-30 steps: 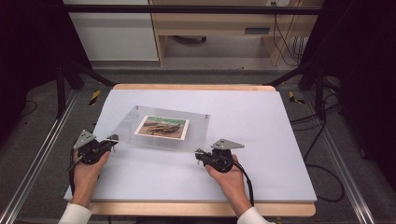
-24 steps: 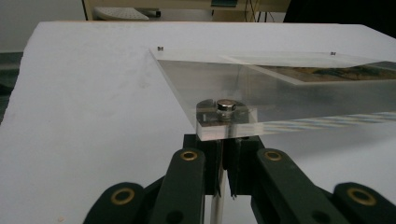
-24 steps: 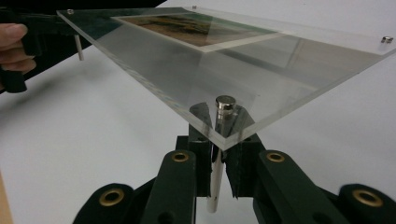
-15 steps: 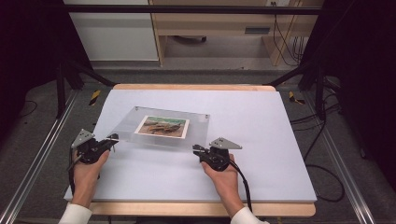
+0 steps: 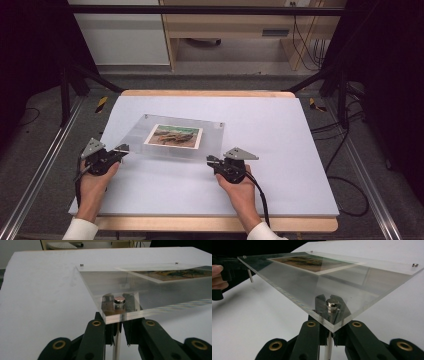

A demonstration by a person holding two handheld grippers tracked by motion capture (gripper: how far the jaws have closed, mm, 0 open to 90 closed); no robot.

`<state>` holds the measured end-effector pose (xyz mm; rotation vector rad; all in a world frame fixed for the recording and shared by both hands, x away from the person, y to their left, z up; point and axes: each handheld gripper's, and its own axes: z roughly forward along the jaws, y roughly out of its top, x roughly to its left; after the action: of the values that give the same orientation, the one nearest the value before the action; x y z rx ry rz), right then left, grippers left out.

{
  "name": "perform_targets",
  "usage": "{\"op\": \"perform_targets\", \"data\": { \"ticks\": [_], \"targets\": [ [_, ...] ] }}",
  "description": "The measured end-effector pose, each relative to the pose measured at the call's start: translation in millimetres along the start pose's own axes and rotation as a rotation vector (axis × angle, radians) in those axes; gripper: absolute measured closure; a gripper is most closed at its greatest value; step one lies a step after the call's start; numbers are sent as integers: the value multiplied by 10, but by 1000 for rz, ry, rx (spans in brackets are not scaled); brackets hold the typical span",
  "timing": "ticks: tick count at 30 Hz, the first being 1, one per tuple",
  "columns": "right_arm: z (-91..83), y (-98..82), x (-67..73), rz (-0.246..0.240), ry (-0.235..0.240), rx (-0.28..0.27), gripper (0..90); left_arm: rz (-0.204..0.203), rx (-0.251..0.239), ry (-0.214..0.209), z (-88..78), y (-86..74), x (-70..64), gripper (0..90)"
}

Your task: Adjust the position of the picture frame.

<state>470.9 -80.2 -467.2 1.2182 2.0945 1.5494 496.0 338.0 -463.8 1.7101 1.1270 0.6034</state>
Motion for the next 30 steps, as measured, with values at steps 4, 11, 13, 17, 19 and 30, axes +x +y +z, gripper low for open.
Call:
{"op": "perform_targets", "data": {
  "ticks": [4, 11, 13, 17, 19, 30],
  "targets": [
    [-1, -1, 4, -1, -3, -1, 847, -18, -5, 10, 11, 25, 9, 835],
    [-18, 14, 11, -5, -22, -5, 845, -16, 16, 14, -13, 51, -23, 838],
    [-29, 22, 12, -7, -32, -7, 839, -23, 16, 10, -28, 61, -39, 838],
    [-74, 67, 10, -10, -52, -23, 842, -32, -3, -11, -74, 93, -83, 838],
    [-103, 100, -2, -10, -57, -31, 841, -32, -15, -12, -104, 115, -126, 839],
    [-272, 244, -20, -45, -80, -52, 831, -27, -34, 13, -255, 216, -331, 839]
  ]
}}
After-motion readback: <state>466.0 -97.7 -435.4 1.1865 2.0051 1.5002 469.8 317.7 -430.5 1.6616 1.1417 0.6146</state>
